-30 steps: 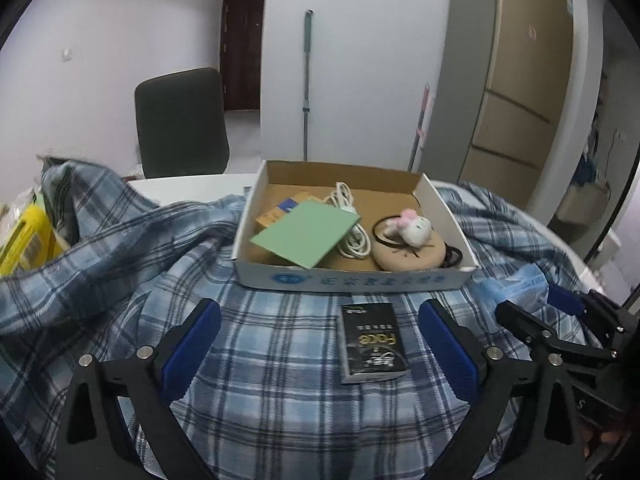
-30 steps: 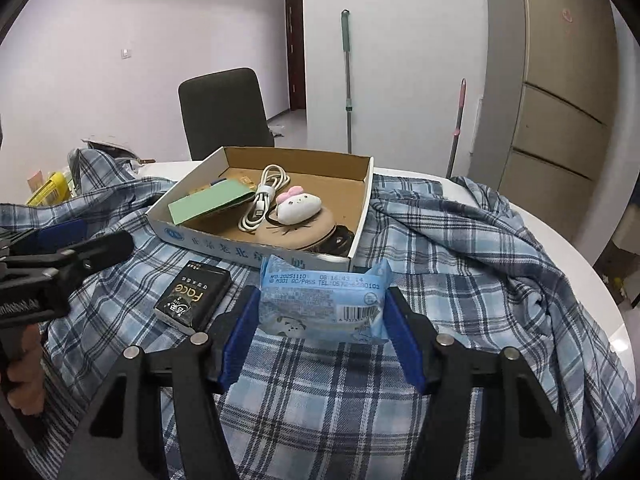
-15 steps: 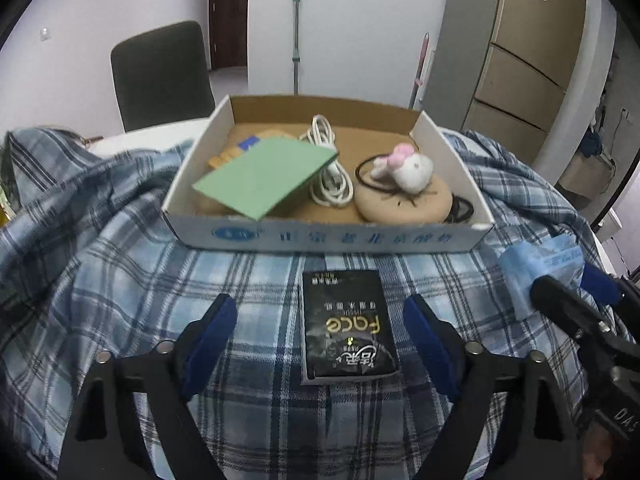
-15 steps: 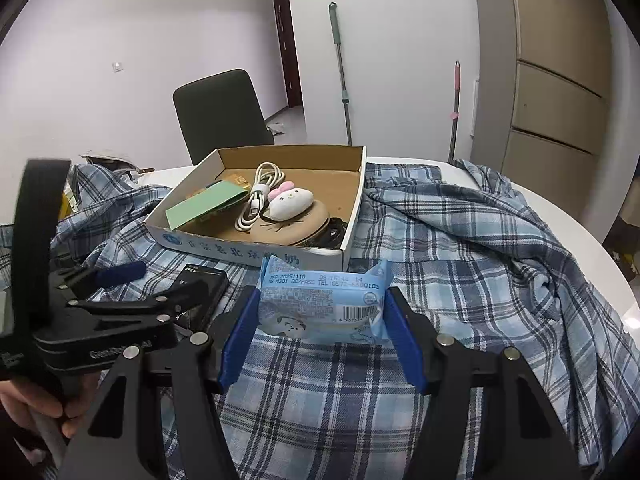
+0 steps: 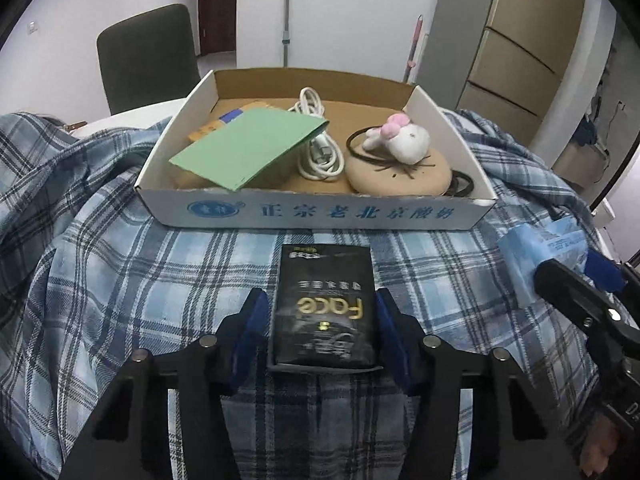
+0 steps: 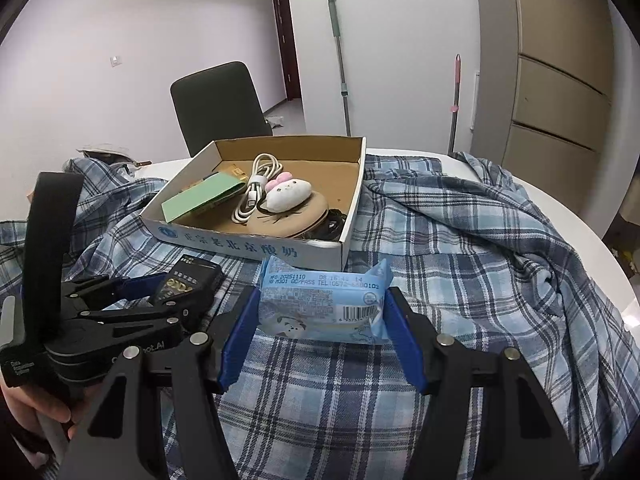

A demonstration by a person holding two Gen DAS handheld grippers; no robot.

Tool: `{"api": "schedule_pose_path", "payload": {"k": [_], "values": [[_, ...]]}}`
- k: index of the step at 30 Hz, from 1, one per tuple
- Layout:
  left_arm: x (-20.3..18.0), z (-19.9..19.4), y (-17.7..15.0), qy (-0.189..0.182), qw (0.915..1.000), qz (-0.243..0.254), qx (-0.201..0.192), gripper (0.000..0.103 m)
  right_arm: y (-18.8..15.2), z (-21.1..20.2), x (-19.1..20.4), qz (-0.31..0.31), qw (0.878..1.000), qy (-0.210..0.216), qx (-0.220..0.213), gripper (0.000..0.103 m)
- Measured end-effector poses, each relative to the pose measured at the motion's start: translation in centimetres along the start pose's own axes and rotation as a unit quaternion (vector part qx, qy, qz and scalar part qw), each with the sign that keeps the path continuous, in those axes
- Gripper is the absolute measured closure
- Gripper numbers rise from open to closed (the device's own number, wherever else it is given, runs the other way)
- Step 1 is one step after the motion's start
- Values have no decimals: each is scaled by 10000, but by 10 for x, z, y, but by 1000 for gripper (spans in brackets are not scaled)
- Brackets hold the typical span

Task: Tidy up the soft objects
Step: 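Lift the tissue pack and blue packet over the cardboard box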

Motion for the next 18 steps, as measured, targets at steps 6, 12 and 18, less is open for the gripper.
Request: {"api": "schedule_pose_path", "payload": {"k": [6, 12, 18], "values": [[2, -4, 0, -35, 9999, -29, -106, 54, 0, -3, -1, -4, 10000, 26, -84, 41], [-6, -48, 1, -182, 9937, 204, -1084, 54, 2, -15, 2, -31, 9993, 124, -347, 41], [-21, -104, -6, -290, 9686, 565, -2402, 54, 6, -36, 8, -158, 9959, 170, -876, 41]]}}
Point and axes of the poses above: each gripper's, at about its wrist camera, not at the fingertips, and z roughly the way its jaws point, x to its left, y to its top, the point moved 5 cm from there along z, roughly the way its jaws point, and after that the axes turned 1 degree about -y, right-handed, at the moved point
